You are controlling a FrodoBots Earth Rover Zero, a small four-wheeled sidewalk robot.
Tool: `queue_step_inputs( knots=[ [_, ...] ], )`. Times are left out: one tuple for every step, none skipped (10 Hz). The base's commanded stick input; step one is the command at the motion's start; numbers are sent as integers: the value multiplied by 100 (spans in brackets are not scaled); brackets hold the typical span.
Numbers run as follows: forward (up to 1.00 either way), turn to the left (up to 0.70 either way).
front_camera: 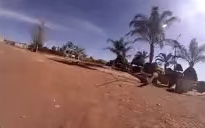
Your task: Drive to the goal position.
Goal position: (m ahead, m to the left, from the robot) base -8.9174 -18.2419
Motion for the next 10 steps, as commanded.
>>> queue_step_inputs(
  knots=[
    [4,0],
    [10,0],
    [70,0],
    [70,0],
    [70,0],
    [70,0],
    [70,0],
    [70,0],
    [70,0],
    [70,0]
  ],
)
